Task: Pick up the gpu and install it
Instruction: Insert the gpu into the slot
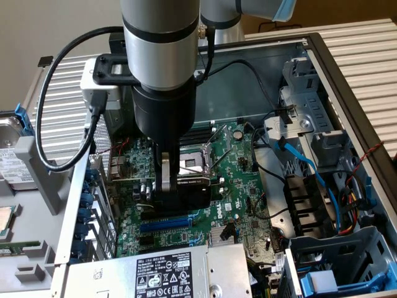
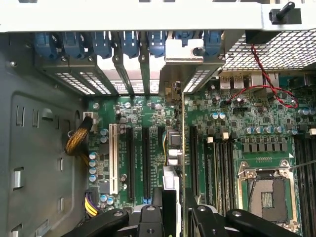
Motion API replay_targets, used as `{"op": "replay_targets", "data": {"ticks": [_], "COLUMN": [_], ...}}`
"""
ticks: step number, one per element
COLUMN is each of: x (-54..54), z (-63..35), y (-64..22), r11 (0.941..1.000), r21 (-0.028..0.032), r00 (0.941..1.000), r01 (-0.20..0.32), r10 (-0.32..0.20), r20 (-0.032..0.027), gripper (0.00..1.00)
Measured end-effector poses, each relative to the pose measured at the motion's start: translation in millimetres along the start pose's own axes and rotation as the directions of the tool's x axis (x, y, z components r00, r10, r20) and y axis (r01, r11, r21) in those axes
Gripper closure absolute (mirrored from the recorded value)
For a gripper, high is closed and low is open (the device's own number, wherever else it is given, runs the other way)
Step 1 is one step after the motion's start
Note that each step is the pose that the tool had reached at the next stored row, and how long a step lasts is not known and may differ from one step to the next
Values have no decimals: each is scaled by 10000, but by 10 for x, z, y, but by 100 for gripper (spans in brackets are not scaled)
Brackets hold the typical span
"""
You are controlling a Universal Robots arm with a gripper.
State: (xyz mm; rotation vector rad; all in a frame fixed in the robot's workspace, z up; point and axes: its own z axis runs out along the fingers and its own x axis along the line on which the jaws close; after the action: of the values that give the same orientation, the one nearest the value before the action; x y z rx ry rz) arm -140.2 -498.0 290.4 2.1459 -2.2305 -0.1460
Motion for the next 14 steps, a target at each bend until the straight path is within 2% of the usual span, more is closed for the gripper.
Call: {"op": "replay_targets", "data": {"ticks": [2,5,11,14], "x": [0,-1,-14,-36], "z": [0,1,1,2], "y": [1,0,1,2], "r11": [9999,9990,9988,9988], "r21": [22,106,117,157], "r00": [9999,9991,9989,9989], "r01": [129,432,471,474], "r10": [-129,-431,-471,-473], "r20": [-12,-38,-44,-44], "gripper": [73,73,73,73]}}
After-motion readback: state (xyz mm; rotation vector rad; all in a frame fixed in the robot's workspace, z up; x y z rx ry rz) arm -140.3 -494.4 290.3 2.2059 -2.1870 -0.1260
